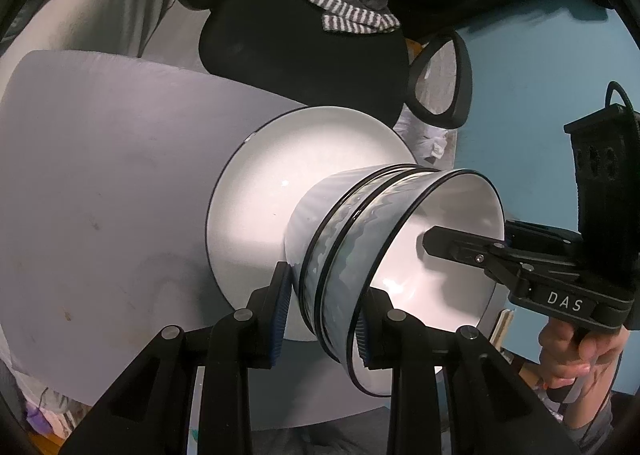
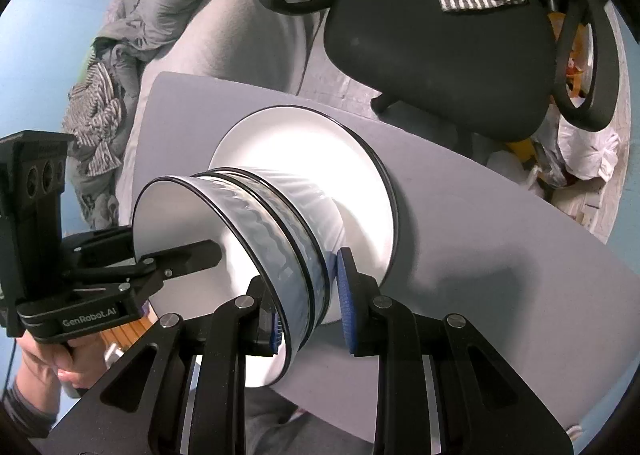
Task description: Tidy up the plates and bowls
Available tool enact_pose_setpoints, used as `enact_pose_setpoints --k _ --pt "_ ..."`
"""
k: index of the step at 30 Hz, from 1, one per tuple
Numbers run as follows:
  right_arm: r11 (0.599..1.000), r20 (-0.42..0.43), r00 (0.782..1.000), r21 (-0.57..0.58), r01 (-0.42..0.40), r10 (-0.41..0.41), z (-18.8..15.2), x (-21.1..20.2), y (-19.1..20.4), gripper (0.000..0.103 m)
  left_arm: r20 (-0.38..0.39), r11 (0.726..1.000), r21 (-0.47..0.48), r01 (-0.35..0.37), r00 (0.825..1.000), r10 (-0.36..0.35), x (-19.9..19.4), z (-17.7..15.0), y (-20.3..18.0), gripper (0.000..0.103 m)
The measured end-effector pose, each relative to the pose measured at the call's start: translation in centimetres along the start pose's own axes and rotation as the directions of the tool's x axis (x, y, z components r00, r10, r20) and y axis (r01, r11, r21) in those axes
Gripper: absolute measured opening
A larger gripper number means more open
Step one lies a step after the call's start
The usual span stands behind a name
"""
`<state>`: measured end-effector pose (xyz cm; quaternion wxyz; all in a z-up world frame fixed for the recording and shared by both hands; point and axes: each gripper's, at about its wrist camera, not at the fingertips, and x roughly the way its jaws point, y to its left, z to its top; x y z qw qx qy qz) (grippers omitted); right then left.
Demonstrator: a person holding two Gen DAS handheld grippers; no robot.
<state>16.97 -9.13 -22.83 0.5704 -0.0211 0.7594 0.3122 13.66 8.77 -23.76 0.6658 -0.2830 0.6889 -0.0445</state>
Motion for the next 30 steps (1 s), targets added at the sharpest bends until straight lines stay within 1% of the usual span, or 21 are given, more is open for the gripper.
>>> enact_pose_setpoints --k 9,16,20,25,27,28,29,30 --pt "1.0 -0.011 1.0 0.003 0.016 -0.015 0.6 0.9 0.4 0.024 -0.02 1.0 0.015 -0.018 1.0 0.018 0.7 0.4 0.5 0.028" --pt "1.0 -0.014 1.0 0.018 0.005 -0.004 0.8 0.9 -0.1 0.024 -0.023 1.0 0.021 -0.018 1.0 0.019 0.7 0.6 0.5 0.028" --pt "1.0 -0.015 1.0 0.028 0.005 -0.004 0.8 1.0 -0.3 0.024 -0.033 1.0 0.011 -0.006 0.999 0.006 0.9 0.5 0.7 0.028" --pt "1.0 -0.017 1.0 0.024 0.019 -0.018 0.8 1.2 0.1 0.024 -0.032 0.999 -0.028 0.023 0.999 -0.024 0.8 0.5 1.2 0.029" --pt "0.999 -0.014 0.999 0.019 0.03 -0.03 0.8 1.2 0.4 0.024 -0.03 0.999 -0.034 0.033 0.999 -0.034 0.7 0.5 1.2 0.031" --pt "0.999 -0.014 0.999 0.016 0.032 -0.031 0.8 1.2 0.4 0.026 -0.023 0.999 -0.031 0.038 0.999 -0.039 0.6 0.4 1.2 0.032" --pt "1.0 -0.012 1.0 0.016 0.027 -0.027 0.8 1.2 0.5 0.03 -0.008 0.999 -0.023 0.034 0.999 -0.034 0.3 0.3 1.1 0.034" --pt "1.0 -0.004 1.0 0.012 0.024 -0.024 0.7 1.1 0.7 0.032 0.001 0.999 -0.017 0.027 1.0 -0.027 0.2 0.2 0.9 0.04"
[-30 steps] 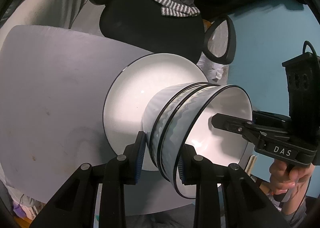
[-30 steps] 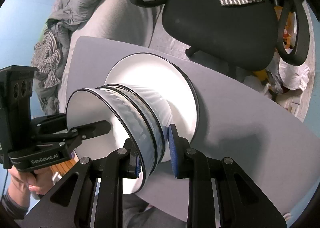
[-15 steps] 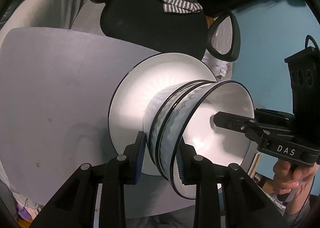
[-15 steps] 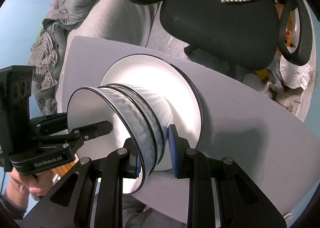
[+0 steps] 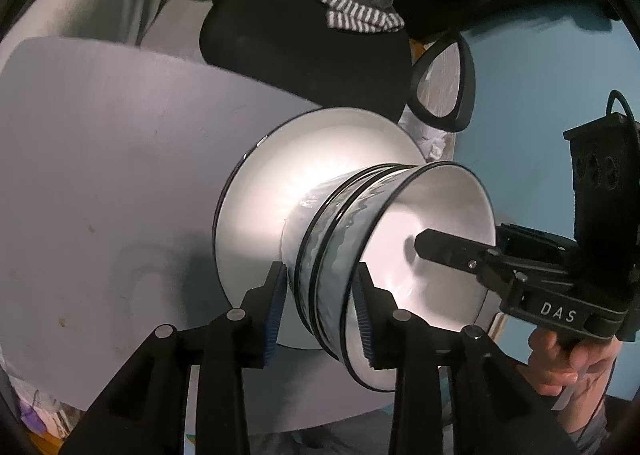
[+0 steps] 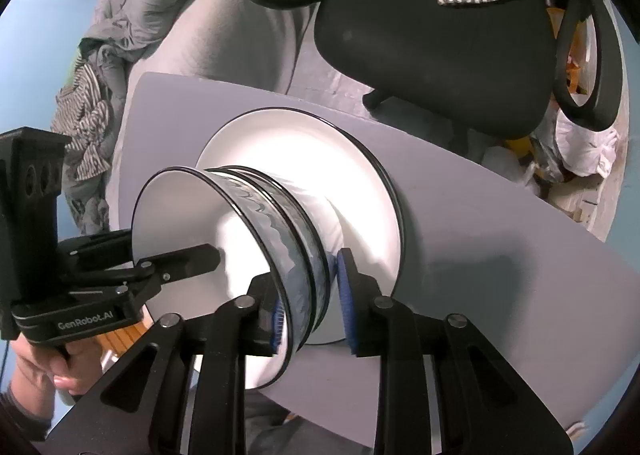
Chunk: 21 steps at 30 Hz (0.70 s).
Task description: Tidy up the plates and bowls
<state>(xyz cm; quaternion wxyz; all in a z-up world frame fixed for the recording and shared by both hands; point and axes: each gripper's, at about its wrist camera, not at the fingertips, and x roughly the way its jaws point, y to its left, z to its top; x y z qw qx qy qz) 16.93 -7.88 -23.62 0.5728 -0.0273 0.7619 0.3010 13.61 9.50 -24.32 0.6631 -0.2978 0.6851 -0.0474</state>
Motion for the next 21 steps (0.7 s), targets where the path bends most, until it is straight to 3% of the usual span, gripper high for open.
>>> enact_pose_setpoints --k 1,4,5,10,13,17,21 --pt "1.0 0.011 1.0 -0.006 0.008 -0.008 -0.1 -0.1 0.2 0.035 0.015 1.0 0.008 -0.014 1.0 0.014 -0.3 -0.1 -0.2 0.043" --pt "0.998 0.049 0.997 -0.033 0.06 -0.058 -0.2 -0.7 0.6 0.063 0.061 0.997 0.028 -0.071 0.996 0.069 -1.2 -0.3 -0.9 0.053" --pt "0.996 0.063 0.995 -0.036 0.077 -0.075 -0.3 -0.9 0.6 0.065 0.077 0.996 0.032 -0.087 0.994 0.084 -1.5 -0.4 -1.1 0.054" --pt "0.988 0.145 0.978 -0.029 0.153 -0.148 -0.8 -3.3 1.0 0.066 0.152 0.988 0.031 -0.152 0.978 0.146 -3.5 -1.3 -1.9 0.055" --pt "0.978 0.214 0.957 -0.027 0.205 -0.195 -1.5 -5.5 1.7 0.066 0.223 0.987 0.015 -0.163 0.962 0.155 -5.6 -2.0 -2.6 0.062" --pt "0.961 0.308 0.917 -0.034 0.275 -0.252 -2.2 -8.9 2.9 0.066 0.332 0.976 0.023 -0.216 0.923 0.197 -9.1 -3.3 -3.9 0.067" --pt "0.958 0.408 0.878 -0.031 0.287 -0.25 -3.5 -12.7 4.3 0.066 0.431 0.964 0.032 -0.262 0.874 0.224 -12.6 -4.9 -5.5 0.073"
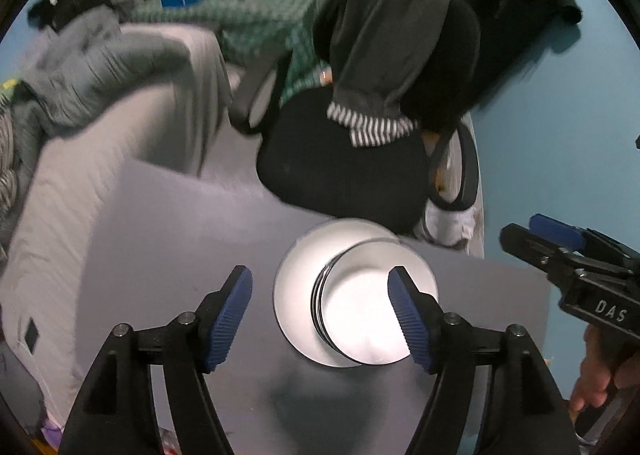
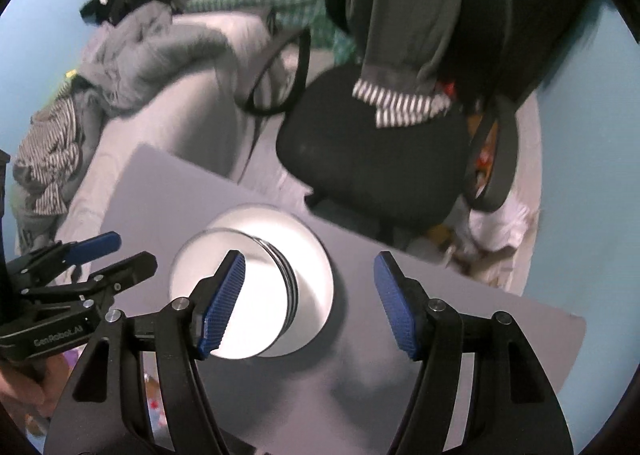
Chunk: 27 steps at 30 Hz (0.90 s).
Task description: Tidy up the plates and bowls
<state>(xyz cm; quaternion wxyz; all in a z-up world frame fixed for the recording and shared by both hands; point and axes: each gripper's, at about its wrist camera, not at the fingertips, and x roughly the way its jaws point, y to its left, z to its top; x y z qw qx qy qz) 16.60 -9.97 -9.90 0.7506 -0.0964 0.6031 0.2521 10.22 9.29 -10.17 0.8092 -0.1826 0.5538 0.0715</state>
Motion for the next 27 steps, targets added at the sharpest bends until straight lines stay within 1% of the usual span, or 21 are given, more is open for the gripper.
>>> enact_pose_setpoints --k 3,5,7,9,15,18,24,27 --pt "1.0 0.059 0.998 0.002 0.007 -0.007 0.2 -2.9 0.0 0.066 0.053 1.0 0.024 -0.014 0.998 0.013 -2.4 0.0 -0.8 0.079" --pt "1.0 0.096 0.995 -0.007 0.029 -0.028 0.1 -4.5 0.0 0.066 0.085 0.999 0.037 -0.025 0.996 0.021 -4.1 -0.2 -1.2 0.079" --pt "0.998 0.144 0.987 -0.012 0.069 -0.066 -0.2 -6.4 -0.1 0.066 0.107 0.998 0.044 -0.035 0.994 0.03 -5.3 -0.3 -1.7 0.08" --pt "0.996 0.169 0.982 -0.01 0.091 -0.088 -0.6 -7.8 -0.1 0.066 0.131 0.998 0.051 -0.041 0.991 0.034 -6.6 -0.6 -2.5 0.082" --pt "0.996 0.206 0.975 0.002 0.086 -0.085 -2.2 -10.9 -0.1 0.066 0.177 0.997 0.066 -0.033 0.984 0.021 -9.5 -1.7 -4.6 0.083" --pt "0.995 0.221 0.971 0.008 0.095 -0.094 -3.1 -12.1 0.0 0.066 0.184 0.997 0.078 -0.024 0.983 0.009 -10.5 -2.6 -5.7 0.083" --pt "0.997 0.244 0.966 0.041 0.072 -0.079 -4.9 -14.2 -0.5 0.066 0.2 0.993 0.111 -0.044 0.98 0.021 -11.7 -4.0 -7.5 0.083" --pt "0.996 0.256 0.963 0.046 0.08 -0.089 -5.9 -15.0 -0.6 0.066 0.204 0.994 0.107 -0.03 0.979 0.008 -12.4 -4.8 -8.0 0.083"
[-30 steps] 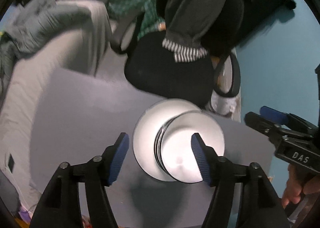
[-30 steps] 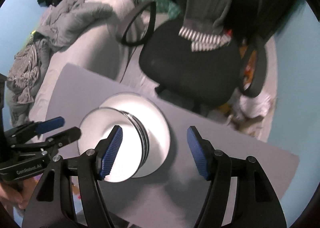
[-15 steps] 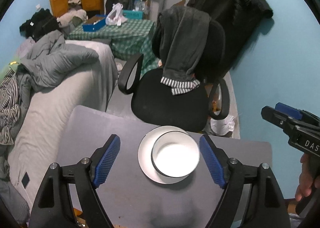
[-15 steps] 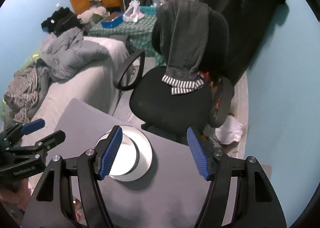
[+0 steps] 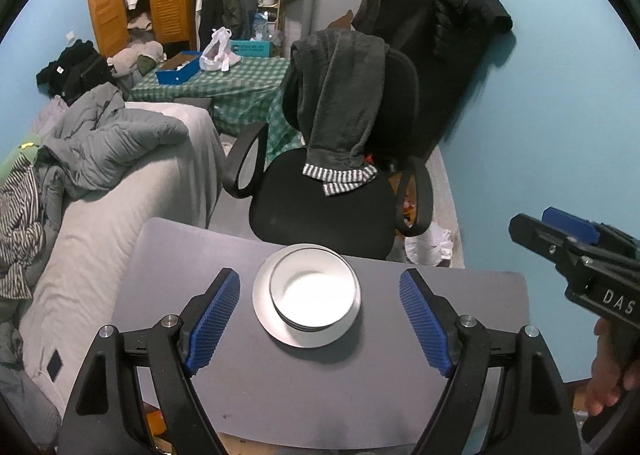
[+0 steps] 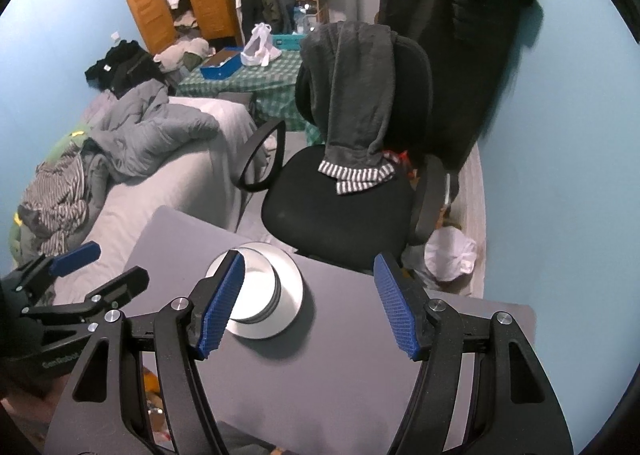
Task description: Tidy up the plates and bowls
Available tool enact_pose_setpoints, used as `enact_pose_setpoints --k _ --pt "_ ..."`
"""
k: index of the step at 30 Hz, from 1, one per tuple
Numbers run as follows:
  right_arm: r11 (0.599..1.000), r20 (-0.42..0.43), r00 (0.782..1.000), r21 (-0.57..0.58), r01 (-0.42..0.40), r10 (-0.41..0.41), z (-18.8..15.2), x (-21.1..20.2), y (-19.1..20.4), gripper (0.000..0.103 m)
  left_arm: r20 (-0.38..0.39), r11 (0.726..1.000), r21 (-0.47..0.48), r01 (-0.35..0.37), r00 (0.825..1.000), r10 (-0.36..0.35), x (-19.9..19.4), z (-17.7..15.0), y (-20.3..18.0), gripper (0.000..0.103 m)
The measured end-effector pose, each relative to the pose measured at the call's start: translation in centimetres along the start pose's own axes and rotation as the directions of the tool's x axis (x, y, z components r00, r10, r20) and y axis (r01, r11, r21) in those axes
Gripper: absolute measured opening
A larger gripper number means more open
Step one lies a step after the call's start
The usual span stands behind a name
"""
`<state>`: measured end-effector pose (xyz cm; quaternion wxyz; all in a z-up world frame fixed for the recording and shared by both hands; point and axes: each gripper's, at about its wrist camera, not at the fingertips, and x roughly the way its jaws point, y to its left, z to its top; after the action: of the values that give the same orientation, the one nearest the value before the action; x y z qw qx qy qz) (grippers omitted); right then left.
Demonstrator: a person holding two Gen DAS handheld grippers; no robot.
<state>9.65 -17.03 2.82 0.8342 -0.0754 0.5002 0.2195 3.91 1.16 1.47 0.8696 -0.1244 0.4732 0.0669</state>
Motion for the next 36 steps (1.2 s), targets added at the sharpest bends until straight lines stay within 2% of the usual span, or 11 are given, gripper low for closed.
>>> enact_pose_setpoints --k 7,20,36 --pt "0.999 0.006 1.0 0.035 -0.015 0.015 -1.2 -1.4 -0.6 0.066 0.0 1.0 -0.003 0.01 1.0 -0.01 -1.0 -0.8 -0.6 0.083" --pt "0.999 0.005 1.0 0.029 -0.022 0.022 -2.8 -2.4 -1.1 0.066 -0.026 0.999 -0.031 0.011 1.0 -0.012 -1.6 -2.8 -1.3 0.083" --pt "0.999 0.004 1.0 0.046 -0.027 0.027 -3.8 -3.3 -1.7 0.066 -0.017 1.0 -0.017 0.005 1.0 -0.005 -1.9 -3.1 -1.9 0.083"
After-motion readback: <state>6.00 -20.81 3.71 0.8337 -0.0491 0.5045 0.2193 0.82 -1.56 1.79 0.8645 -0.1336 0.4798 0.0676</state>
